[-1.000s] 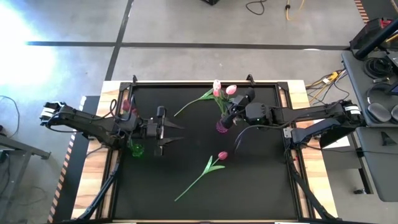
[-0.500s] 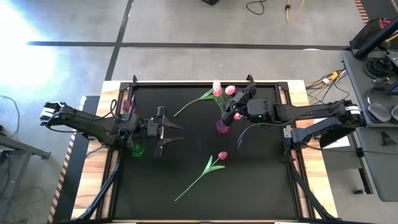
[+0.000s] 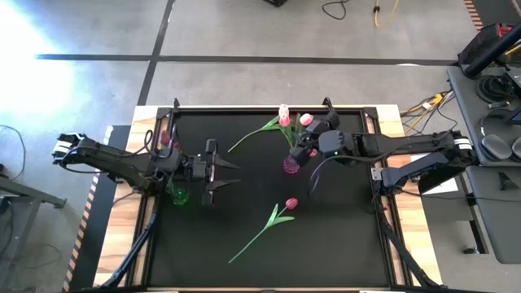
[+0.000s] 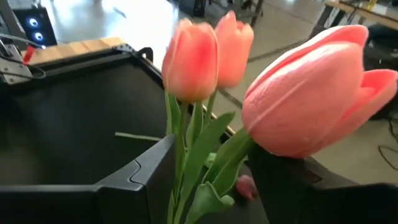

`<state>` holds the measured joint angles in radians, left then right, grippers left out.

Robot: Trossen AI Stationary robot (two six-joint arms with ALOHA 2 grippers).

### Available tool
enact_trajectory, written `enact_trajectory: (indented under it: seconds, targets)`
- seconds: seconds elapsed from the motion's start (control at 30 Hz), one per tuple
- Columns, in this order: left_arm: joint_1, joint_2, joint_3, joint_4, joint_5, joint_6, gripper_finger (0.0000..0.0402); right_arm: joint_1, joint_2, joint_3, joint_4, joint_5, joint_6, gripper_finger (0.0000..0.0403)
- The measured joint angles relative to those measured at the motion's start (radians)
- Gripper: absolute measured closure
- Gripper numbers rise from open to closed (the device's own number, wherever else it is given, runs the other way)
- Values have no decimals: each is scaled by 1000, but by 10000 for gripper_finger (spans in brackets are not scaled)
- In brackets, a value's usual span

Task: Sort flowers into vase by color
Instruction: Put the pink tulip into the purple vase, then put the red tulip into the green vase

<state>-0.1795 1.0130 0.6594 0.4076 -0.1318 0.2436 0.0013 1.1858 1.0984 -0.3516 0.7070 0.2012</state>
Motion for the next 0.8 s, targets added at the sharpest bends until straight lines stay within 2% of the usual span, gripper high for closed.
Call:
enact_trajectory:
  seconds: [0.37,0.63,0.8]
  targets:
    - [0,0,0,-7,0,-2,257,0,2,133,-228,0,44,213]
    - [0,0,0,-8,0,-2,257,0,2,185,-411,-20,149,213]
    - [0,0,0,-13,0,-2,257,0,2,200,-433,-44,149,213]
